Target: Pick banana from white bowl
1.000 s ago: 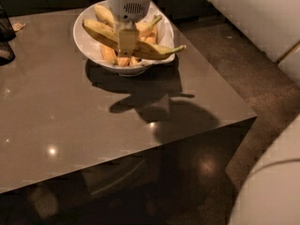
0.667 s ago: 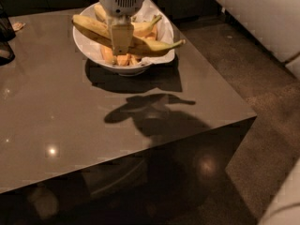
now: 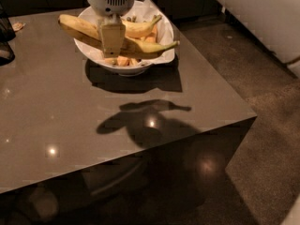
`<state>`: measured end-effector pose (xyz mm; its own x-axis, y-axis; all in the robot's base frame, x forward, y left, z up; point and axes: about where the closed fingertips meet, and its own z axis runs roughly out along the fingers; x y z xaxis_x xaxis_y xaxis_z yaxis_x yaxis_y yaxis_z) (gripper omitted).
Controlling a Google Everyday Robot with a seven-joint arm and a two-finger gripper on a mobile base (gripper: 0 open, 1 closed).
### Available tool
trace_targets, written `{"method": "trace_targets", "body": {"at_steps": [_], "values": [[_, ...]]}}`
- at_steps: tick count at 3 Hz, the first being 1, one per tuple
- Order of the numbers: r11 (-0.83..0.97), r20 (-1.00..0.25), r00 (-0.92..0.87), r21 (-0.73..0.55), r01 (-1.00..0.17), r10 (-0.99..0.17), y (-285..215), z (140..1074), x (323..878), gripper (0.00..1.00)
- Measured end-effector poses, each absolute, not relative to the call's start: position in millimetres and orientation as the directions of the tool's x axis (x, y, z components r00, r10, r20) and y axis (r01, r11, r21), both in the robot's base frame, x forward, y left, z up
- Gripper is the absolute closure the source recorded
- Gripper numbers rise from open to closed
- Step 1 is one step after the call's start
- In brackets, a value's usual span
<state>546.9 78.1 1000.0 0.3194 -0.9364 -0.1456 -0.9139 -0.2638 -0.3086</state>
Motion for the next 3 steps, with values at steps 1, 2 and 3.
{"method": "trace_targets", "body": {"at_steps": [1,2,3], "values": [[-0.294,-0.161,0.352,-0.299,-0.908,-0.922,89,997,524,1.00],[-0.331,-0.189,0.391,-0.282,-0.900,-0.901,102,987,506,1.00],[-0.332,-0.190,0.391,-0.281,-0.901,-0.900,103,986,505,1.00]]}}
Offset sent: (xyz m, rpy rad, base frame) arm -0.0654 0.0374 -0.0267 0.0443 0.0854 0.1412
